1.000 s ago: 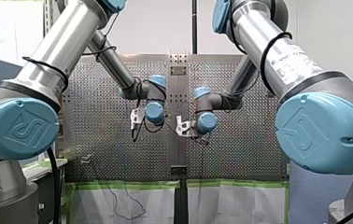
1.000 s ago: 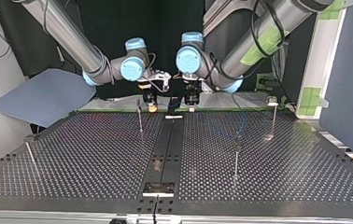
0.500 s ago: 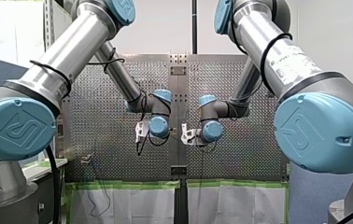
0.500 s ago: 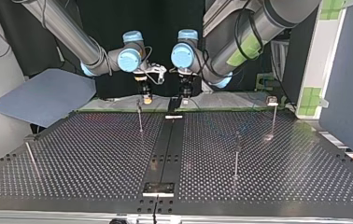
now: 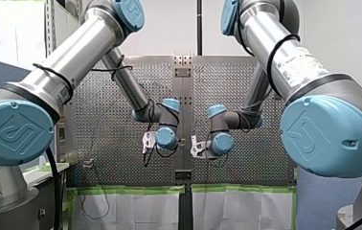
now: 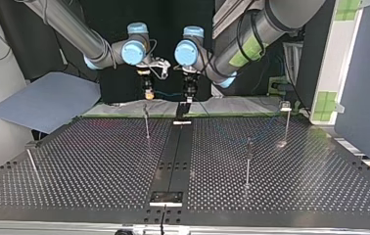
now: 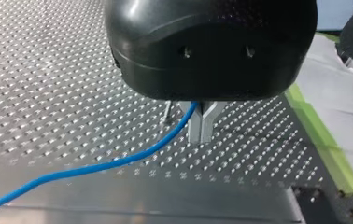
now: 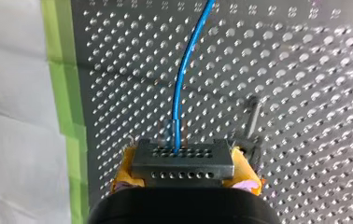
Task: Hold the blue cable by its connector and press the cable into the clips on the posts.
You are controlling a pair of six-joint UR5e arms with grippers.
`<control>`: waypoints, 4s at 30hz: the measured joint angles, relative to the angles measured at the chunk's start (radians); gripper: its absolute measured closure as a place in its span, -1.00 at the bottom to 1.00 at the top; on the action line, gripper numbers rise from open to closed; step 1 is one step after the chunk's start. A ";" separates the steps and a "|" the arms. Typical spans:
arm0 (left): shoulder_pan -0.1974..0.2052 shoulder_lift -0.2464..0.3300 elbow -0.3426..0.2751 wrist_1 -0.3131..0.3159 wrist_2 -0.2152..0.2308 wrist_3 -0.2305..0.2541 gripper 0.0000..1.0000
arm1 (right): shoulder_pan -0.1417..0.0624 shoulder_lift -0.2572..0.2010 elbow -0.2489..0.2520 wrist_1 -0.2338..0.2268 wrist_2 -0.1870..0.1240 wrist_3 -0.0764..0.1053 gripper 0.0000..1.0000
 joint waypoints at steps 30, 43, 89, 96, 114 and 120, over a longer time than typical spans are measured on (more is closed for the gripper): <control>-0.102 -0.074 0.114 0.023 -0.018 -0.087 1.00 | -0.158 -0.001 0.050 -0.045 -0.057 0.030 1.00; -0.140 -0.174 0.224 0.017 -0.066 -0.109 1.00 | -0.233 0.000 0.051 -0.116 -0.174 0.060 1.00; -0.159 -0.312 0.372 0.093 -0.160 -0.019 1.00 | -0.379 0.001 0.036 -0.119 -0.532 0.140 1.00; -0.158 -0.351 0.429 0.035 -0.136 -0.037 1.00 | -0.407 0.003 0.031 -0.128 -0.553 0.147 1.00; -0.152 -0.355 0.558 -0.024 -0.102 -0.048 1.00 | -0.450 0.024 -0.010 -0.114 -0.585 0.139 1.00; -0.147 -0.355 0.560 -0.024 -0.102 -0.049 1.00 | -0.459 0.025 -0.016 -0.110 -0.600 0.137 1.00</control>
